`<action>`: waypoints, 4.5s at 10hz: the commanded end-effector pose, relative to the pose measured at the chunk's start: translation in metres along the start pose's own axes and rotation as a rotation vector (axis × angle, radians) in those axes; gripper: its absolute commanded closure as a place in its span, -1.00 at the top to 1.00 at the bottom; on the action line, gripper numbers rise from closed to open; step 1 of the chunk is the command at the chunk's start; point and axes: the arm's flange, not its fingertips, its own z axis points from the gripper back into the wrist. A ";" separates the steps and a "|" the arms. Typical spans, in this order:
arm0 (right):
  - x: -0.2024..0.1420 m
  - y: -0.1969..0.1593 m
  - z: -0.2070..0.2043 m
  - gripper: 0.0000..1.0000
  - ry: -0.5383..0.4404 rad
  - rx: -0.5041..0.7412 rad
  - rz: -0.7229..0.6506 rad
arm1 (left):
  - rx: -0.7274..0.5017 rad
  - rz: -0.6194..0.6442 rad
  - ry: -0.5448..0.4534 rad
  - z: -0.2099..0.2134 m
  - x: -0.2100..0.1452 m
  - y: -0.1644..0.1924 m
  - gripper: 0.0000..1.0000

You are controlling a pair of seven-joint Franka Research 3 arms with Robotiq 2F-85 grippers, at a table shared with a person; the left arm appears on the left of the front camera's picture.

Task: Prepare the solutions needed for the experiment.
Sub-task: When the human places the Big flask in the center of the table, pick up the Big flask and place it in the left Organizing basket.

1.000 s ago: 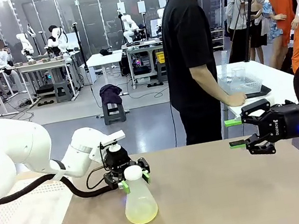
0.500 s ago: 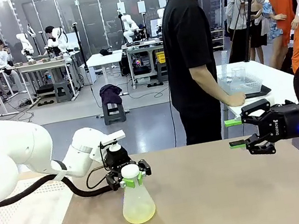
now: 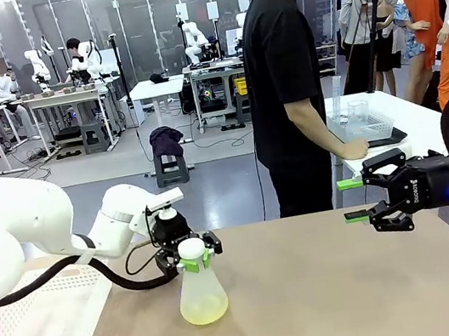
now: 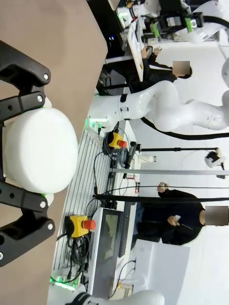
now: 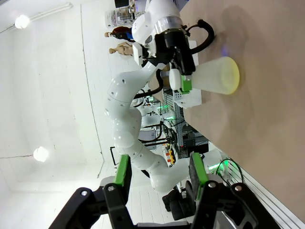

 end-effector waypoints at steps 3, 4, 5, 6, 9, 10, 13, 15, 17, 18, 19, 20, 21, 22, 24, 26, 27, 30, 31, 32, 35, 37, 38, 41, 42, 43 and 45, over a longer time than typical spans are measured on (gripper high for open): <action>0.000 0.001 0.000 0.25 -0.005 0.006 0.003 | 0.013 0.044 0.034 0.013 0.075 -0.024 -1.00; 0.000 0.001 0.000 0.25 -0.005 0.006 0.003 | 0.003 0.040 0.021 0.017 0.095 -0.032 -1.00; 0.000 0.001 0.000 0.25 -0.005 0.006 0.003 | 0.004 0.026 0.019 0.021 0.117 -0.040 -1.00; 0.000 0.001 0.000 0.25 -0.005 0.006 0.003 | 0.020 0.019 0.024 0.025 0.138 -0.052 -1.00; 0.000 0.001 0.000 0.25 -0.005 0.006 0.003 | 0.162 0.006 0.123 0.059 0.197 -0.110 -1.00; 0.000 0.001 0.000 0.25 -0.005 0.006 0.003 | 0.228 -0.001 0.144 0.076 0.212 -0.139 -1.00; 0.000 0.001 0.000 0.25 -0.005 0.006 0.003 | 0.446 -0.028 0.138 0.125 0.228 -0.232 -1.00; 0.000 0.001 0.000 0.25 -0.005 0.006 0.003 | 0.552 -0.062 0.067 0.157 0.215 -0.287 -1.00; 0.000 0.001 0.000 0.25 -0.005 0.006 0.003 | 0.641 -0.109 0.015 0.174 0.190 -0.333 -1.00; 0.000 0.001 0.000 0.25 -0.005 0.006 0.003 | 0.681 -0.127 -0.017 0.178 0.178 -0.353 -1.00; 0.000 0.001 0.000 0.25 -0.005 0.006 0.003 | 0.712 -0.138 -0.042 0.181 0.165 -0.368 -1.00; 0.000 0.001 0.000 0.25 -0.005 0.006 0.003 | 0.736 -0.135 -0.070 0.182 0.151 -0.381 -1.00; 0.000 0.001 0.000 0.25 -0.005 0.006 0.003 | 0.732 -0.126 -0.093 0.182 0.135 -0.389 -1.00; 0.000 0.001 0.000 0.25 -0.005 0.006 0.003 | 0.732 -0.111 -0.107 0.180 0.122 -0.391 -1.00; 0.000 0.001 0.000 0.25 -0.005 0.006 0.003 | 0.734 -0.078 -0.116 0.177 0.098 -0.389 -1.00; 0.000 0.001 0.000 0.25 -0.005 0.006 0.003 | 0.743 -0.026 -0.108 0.171 0.080 -0.378 -1.00; 0.000 0.001 0.000 0.25 -0.005 0.006 0.003 | 0.744 -0.008 -0.102 0.170 0.073 -0.374 -1.00; 0.000 0.001 0.000 0.25 -0.005 0.006 0.003 | 0.751 0.018 -0.064 0.167 0.050 -0.360 -1.00; 0.000 0.001 0.000 0.25 -0.005 0.006 0.003 | 0.746 0.022 -0.050 0.165 0.043 -0.357 -1.00; 0.000 0.001 0.000 0.25 -0.005 0.006 0.003 | 0.752 0.025 -0.027 0.164 0.036 -0.354 -1.00; 0.000 0.001 0.000 0.25 -0.005 0.006 0.003 | 0.735 0.018 0.003 0.162 0.020 -0.344 -1.00; 0.000 0.001 0.000 0.25 -0.005 0.006 0.003 | 0.715 0.024 0.028 0.161 0.013 -0.339 -1.00; 0.000 0.001 0.000 0.25 -0.005 0.006 0.003 | 0.704 0.026 0.040 0.160 0.009 -0.338 -1.00; 0.000 0.001 0.000 0.25 -0.005 0.006 0.003 | 0.703 0.050 0.050 0.159 0.004 -0.329 -1.00; 0.000 0.001 0.000 0.25 -0.005 0.006 0.003 | 0.705 0.062 0.051 0.158 0.004 -0.329 -0.52; 0.000 0.001 0.000 0.25 -0.005 0.006 0.003 | 0.699 0.062 0.057 0.158 0.003 -0.331 -0.19; 0.000 0.001 0.000 0.25 -0.005 0.006 0.003 | 0.708 0.072 0.070 0.156 0.004 -0.329 0.21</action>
